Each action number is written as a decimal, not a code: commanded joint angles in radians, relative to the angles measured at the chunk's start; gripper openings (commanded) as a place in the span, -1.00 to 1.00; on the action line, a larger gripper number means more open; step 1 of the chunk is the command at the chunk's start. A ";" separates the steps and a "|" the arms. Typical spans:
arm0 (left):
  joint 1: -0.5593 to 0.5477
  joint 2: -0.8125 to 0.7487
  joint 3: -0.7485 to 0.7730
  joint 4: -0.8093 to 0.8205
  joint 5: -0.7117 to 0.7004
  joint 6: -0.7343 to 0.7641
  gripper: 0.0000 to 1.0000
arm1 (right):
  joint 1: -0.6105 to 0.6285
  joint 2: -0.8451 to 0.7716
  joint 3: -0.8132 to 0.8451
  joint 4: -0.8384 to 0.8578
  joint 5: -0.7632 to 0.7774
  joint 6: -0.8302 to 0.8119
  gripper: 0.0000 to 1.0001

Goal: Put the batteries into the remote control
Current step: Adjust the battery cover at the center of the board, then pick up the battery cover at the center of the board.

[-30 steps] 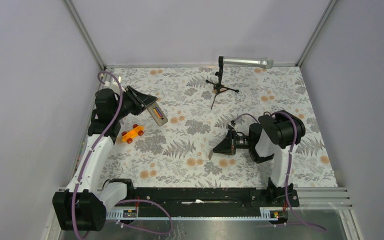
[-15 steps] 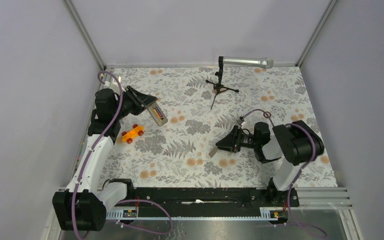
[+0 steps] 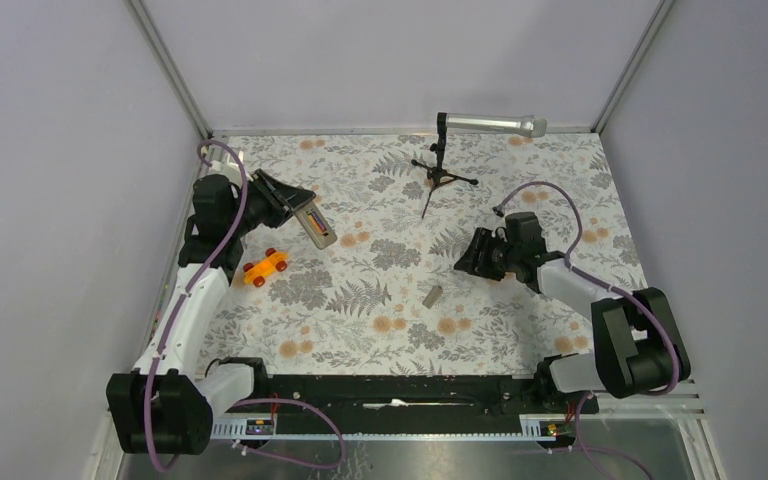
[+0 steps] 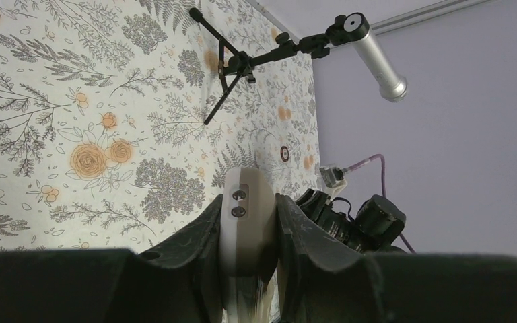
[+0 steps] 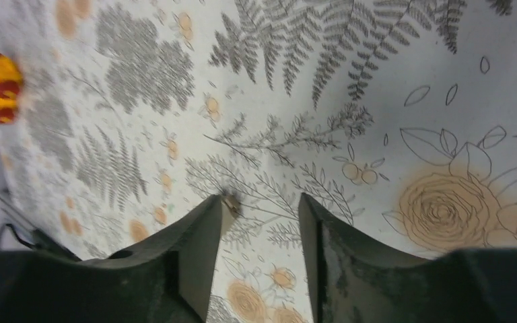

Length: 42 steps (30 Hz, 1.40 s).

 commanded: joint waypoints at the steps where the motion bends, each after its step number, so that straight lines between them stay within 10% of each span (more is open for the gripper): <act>1: 0.007 -0.003 0.040 0.092 0.029 -0.019 -1.00 | 0.070 0.044 0.114 -0.209 0.093 -0.124 0.00; 8: 0.006 -0.025 0.028 0.091 0.026 -0.016 -1.00 | 0.227 0.163 0.216 -0.224 0.275 -0.072 -0.35; 20: 0.007 -0.036 0.008 0.094 0.035 -0.019 -1.00 | 0.252 0.336 0.317 -0.297 0.066 -0.123 -0.47; 32: 0.007 -0.045 -0.012 0.092 0.035 -0.018 -1.00 | 0.251 0.290 0.327 -0.646 0.067 -0.150 -0.61; 42: 0.006 -0.046 -0.023 0.092 0.031 -0.018 -1.00 | 0.295 0.188 0.203 -0.548 -0.070 -0.160 -0.54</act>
